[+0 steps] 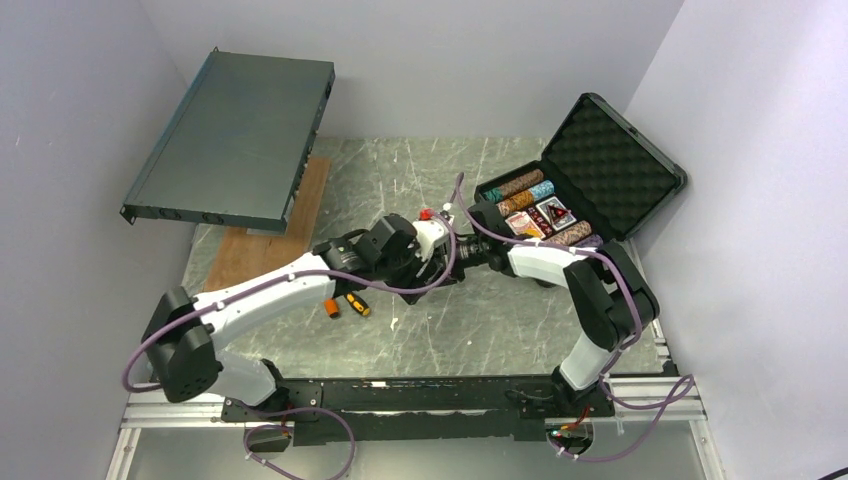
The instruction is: Pack up texas hold em set
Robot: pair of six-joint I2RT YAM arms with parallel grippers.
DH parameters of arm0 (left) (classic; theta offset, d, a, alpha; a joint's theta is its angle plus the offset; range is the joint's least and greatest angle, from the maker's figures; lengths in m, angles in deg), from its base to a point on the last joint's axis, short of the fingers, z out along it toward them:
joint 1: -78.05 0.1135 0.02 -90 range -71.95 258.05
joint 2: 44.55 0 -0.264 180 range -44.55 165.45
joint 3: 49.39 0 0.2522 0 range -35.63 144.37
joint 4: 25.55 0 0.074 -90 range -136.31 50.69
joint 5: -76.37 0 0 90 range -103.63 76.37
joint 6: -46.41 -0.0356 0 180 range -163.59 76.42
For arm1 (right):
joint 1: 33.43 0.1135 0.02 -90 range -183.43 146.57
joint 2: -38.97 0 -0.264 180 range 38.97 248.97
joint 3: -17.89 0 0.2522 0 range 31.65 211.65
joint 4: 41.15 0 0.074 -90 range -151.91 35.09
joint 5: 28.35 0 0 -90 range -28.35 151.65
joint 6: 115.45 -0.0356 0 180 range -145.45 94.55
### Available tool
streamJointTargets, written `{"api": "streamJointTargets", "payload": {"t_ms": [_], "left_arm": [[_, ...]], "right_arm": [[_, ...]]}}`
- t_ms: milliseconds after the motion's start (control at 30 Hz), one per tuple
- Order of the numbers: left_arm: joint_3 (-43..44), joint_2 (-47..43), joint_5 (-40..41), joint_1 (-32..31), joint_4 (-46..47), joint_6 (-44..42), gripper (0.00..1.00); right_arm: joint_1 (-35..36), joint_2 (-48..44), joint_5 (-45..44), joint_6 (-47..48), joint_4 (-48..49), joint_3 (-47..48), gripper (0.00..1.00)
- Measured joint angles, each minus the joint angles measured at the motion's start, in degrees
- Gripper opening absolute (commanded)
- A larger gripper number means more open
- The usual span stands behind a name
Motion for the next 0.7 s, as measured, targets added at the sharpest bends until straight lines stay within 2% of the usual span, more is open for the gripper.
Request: {"api": "streamJointTargets", "payload": {"t_ms": [67,233,433,567,700], "left_arm": [[-0.20,-2.47,0.59,0.17,-0.15,0.59,0.89],[-1.64,-13.22,1.01,1.68,-0.57,3.15,0.99],[-3.50,-24.06,-0.20,3.10,-1.97,7.63,0.99],[-4.52,-27.15,-2.05,3.13,-3.39,11.04,0.99],[-5.18,-28.50,-3.32,3.13,-5.01,13.46,0.99]], "right_arm": [[-0.42,-0.37,-5.29,4.04,-6.64,1.84,0.00],[-1.51,-4.42,-29.11,14.88,-24.94,10.43,0.00],[-4.11,-6.82,-56.52,25.73,-36.06,23.78,0.00],[-9.29,-3.50,-65.88,32.02,-38.07,31.47,0.00],[-14.03,1.68,-67.10,39.78,-37.42,35.04,0.00]]}}
